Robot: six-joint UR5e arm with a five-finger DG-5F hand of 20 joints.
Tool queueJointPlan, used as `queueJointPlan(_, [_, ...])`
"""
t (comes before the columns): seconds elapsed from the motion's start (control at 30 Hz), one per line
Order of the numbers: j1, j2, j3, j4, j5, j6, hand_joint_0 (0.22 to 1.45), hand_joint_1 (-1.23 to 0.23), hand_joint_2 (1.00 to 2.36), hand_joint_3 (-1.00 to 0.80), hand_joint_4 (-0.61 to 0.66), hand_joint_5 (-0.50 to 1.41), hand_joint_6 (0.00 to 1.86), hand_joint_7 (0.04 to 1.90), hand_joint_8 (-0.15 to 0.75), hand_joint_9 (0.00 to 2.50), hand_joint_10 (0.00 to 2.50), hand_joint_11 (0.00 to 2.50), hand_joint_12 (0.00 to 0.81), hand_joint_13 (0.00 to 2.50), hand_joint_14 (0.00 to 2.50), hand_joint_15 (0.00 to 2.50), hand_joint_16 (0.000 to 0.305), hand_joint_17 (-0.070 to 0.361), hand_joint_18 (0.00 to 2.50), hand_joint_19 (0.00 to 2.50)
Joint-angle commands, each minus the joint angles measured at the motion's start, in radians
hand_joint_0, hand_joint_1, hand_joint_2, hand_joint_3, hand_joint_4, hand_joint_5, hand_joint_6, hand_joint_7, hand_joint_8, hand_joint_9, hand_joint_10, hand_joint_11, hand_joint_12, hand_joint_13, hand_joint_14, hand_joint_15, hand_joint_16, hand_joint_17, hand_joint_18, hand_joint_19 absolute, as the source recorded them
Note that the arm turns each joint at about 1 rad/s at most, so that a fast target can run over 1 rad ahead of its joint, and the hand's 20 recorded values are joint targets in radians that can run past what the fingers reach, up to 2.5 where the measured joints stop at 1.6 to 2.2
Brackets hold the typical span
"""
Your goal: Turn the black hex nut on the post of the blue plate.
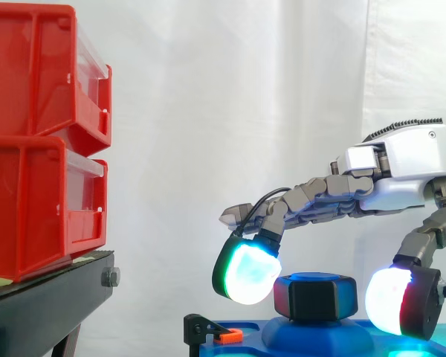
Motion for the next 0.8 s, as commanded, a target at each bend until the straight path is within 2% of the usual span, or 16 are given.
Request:
queueJointPlan(0.0, [-0.005,0.001,0.002,-0.001,-0.012,-0.002,0.34,-0.69,1.00,-0.50,0.05,-0.30,0.50,0.67,0.174,0.00,0.00,0.00,0.378,0.00,0.00,0.00,0.060,0.136,0.00,0.02])
queueJointPlan(0.3, [-0.011,0.001,0.012,-0.016,-0.023,-0.012,0.34,-0.67,1.00,-0.50,0.05,-0.30,0.50,0.67,0.175,0.00,0.00,0.00,0.378,0.00,0.00,0.00,0.061,0.136,0.00,0.02])
queueJointPlan(0.43, [-0.013,0.002,0.023,-0.041,-0.029,-0.025,0.34,-0.66,1.00,-0.50,0.05,-0.30,0.50,0.67,0.175,0.00,0.00,0.00,0.377,0.00,0.00,0.00,0.060,0.136,0.00,0.02])
queueJointPlan(0.57, [-0.016,0.002,0.035,-0.095,-0.031,-0.057,0.34,-0.66,1.00,-0.50,0.06,-0.30,0.50,0.67,0.175,0.00,0.00,0.00,0.378,0.00,0.00,0.00,0.060,0.136,0.00,0.02])
queueJointPlan(0.77, [-0.020,0.004,0.054,-0.130,-0.034,-0.078,0.34,-0.66,1.00,-0.50,0.06,-0.30,0.50,0.67,0.175,0.00,0.00,0.00,0.377,0.00,0.00,0.00,0.060,0.135,0.00,0.02])
